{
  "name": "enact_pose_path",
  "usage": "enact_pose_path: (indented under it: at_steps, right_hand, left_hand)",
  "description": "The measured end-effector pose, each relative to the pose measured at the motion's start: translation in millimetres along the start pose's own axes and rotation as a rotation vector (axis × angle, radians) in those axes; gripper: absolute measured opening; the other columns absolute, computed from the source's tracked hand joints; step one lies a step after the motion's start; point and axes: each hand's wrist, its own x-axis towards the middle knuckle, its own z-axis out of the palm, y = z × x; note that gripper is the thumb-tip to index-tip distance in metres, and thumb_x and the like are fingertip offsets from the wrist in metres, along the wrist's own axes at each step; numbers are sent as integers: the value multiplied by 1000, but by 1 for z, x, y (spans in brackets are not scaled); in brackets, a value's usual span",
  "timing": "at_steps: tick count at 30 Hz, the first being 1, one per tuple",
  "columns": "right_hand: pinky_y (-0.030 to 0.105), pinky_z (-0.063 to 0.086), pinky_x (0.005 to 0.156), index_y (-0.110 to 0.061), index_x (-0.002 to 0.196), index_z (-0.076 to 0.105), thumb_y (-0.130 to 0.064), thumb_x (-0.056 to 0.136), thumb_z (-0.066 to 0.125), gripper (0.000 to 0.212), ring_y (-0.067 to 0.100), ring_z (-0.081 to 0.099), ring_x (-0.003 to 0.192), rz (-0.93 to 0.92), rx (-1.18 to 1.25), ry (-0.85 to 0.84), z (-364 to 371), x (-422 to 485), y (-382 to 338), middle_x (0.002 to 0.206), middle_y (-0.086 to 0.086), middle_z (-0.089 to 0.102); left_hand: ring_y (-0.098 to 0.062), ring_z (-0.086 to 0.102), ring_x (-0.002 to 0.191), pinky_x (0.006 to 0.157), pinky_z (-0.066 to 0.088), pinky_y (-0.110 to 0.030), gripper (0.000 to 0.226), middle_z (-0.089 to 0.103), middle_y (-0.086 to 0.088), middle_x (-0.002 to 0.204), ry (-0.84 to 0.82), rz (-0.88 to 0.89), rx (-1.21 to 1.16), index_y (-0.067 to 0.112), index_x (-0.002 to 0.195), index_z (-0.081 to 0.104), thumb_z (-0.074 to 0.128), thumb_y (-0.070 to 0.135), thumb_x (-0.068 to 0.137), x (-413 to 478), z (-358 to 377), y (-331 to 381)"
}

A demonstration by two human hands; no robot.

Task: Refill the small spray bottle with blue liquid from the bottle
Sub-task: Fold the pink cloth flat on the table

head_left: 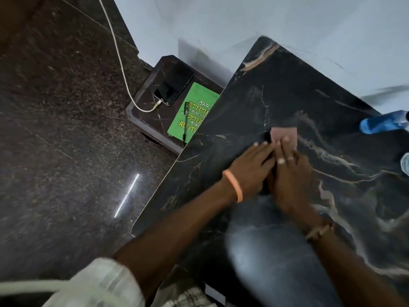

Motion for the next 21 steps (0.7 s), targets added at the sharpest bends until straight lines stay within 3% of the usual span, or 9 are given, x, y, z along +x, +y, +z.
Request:
enact_pose_path:
  at_steps: [3, 6, 8, 12, 18, 21]
  right_hand:
    - [53, 27, 103, -12, 155, 27, -22, 95, 59, 69, 43, 32, 131, 41, 27, -44, 18, -32, -30, 163, 11, 16]
    - [50, 33, 97, -8, 151, 37, -19, 91, 59, 64, 44, 41, 119, -91, -36, -2, 19, -4, -55, 158, 17, 29]
    - [48, 36, 97, -6, 150, 37, -13, 89, 58, 65, 43, 43, 117, -210, -126, -1, 13, 29, -60, 157, 18, 31]
    - [48, 39, 96, -10, 146, 40, -13, 84, 64, 67, 38, 42, 118, -350, -256, -14, -1, 62, -45, 155, 10, 33]
    - [47, 46, 88, -1, 147, 36, -9, 83, 62, 70, 39, 44, 110, -284, -101, -89, 11, -52, -40, 153, 20, 34]
    - [47, 47, 87, -3, 149, 34, -10, 82, 65, 75, 38, 46, 113, -389, -55, -167, 24, -113, -47, 152, 22, 35]
  left_hand:
    - [-39, 45, 130, 115, 27, -47, 36, 53, -23, 134, 155, -61, -119, -1, 119, 63, 61, 5, 83, -45, 13, -3]
    - [-43, 42, 131, 113, 30, -51, 28, 51, -27, 135, 279, -96, -80, -7, 114, 62, 52, 2, 89, -52, -3, -25]
    - [-45, 39, 133, 113, 31, -52, 35, 47, -29, 138, 227, -84, 62, -10, 116, 59, 42, 2, 87, -42, -18, -43]
    - [-39, 40, 132, 114, 28, -43, 42, 42, -24, 142, 127, -138, 196, -3, 127, 52, 42, 5, 87, -23, -30, -52]
    - [-44, 59, 102, 83, 50, -48, 38, 59, -29, 115, 137, -212, 113, -6, 113, 61, 64, 8, 78, -82, 14, 20]
    - [-42, 56, 117, 97, 48, -49, 41, 59, -27, 120, 172, -284, 76, -7, 115, 61, 67, 10, 78, -145, 45, 51]
